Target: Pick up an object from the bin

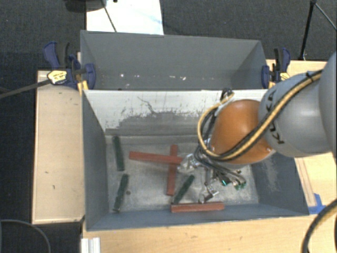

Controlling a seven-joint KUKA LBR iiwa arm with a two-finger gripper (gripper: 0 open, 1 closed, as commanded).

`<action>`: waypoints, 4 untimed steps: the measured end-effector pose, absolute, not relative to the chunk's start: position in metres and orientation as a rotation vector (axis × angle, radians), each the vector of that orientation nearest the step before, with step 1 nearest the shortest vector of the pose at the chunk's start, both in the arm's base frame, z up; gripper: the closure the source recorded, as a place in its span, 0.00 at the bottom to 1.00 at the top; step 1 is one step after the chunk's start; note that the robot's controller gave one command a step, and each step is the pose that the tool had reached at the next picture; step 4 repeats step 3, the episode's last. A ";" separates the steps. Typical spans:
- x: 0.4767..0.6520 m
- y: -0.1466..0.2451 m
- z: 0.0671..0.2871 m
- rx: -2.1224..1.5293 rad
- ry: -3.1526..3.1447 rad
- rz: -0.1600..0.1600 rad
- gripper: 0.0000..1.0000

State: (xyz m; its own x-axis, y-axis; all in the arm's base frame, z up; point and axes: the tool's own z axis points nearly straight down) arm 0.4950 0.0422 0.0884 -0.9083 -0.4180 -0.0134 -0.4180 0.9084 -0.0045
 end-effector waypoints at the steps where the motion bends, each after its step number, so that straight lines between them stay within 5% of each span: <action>1: 0.492 0.058 0.078 -1.071 2.945 0.002 1.00; 2: 0.493 0.046 0.076 -1.196 2.891 0.003 1.00; 3: 0.498 0.055 0.270 -1.105 2.941 0.002 1.00; 4: 0.498 0.055 0.270 -1.105 2.941 0.002 1.00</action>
Offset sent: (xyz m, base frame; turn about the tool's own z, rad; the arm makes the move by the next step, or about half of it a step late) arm 0.0000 0.0000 0.0000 0.0000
